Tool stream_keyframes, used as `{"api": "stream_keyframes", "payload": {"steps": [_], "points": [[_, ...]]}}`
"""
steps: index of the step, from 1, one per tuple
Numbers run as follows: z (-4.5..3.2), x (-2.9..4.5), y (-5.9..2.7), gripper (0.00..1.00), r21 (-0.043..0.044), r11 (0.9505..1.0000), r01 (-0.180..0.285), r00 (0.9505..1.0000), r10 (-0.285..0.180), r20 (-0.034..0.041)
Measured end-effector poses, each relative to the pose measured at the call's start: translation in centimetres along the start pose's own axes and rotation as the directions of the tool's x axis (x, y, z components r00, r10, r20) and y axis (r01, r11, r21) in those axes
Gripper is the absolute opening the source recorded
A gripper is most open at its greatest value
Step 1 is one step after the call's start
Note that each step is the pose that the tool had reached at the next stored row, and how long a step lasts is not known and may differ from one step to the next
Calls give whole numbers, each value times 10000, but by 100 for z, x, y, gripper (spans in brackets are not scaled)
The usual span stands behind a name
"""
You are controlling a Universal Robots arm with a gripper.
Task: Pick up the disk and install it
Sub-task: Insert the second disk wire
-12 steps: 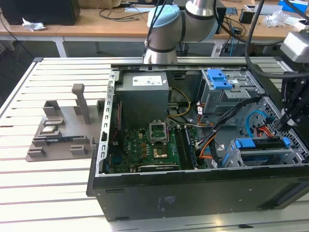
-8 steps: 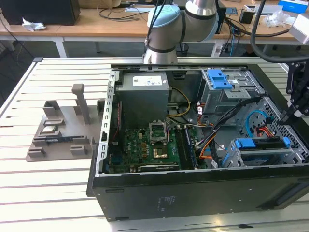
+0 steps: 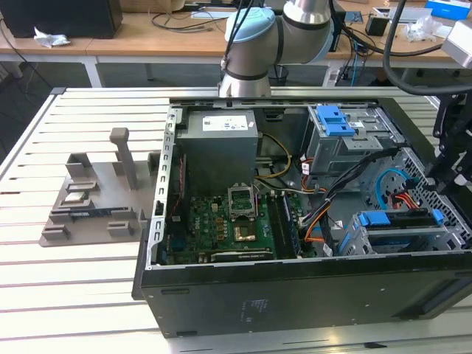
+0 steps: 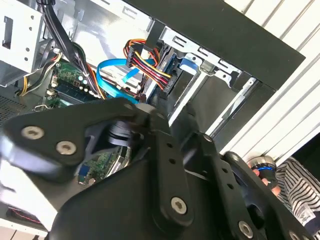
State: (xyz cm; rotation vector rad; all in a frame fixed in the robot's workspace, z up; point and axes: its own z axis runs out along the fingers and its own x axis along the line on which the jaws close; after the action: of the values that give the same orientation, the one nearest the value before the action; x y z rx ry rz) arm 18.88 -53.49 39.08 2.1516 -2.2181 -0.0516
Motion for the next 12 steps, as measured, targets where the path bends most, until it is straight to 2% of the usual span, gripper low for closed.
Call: {"api": "stream_keyframes", "payload": {"steps": [1,4,5,6,9,12], "points": [[0,0,0,36,0,10000,0,10000,0,0],[4,-8,14,36,1,10000,0,10000,0,-7],[19,-38,38,36,0,10000,0,10000,0,1],[40,-107,84,36,0,10000,1,10000,-1,3],[94,-126,151,36,0,10000,0,10000,0,4],[156,-134,159,36,0,10000,5,10000,-5,3]]}}
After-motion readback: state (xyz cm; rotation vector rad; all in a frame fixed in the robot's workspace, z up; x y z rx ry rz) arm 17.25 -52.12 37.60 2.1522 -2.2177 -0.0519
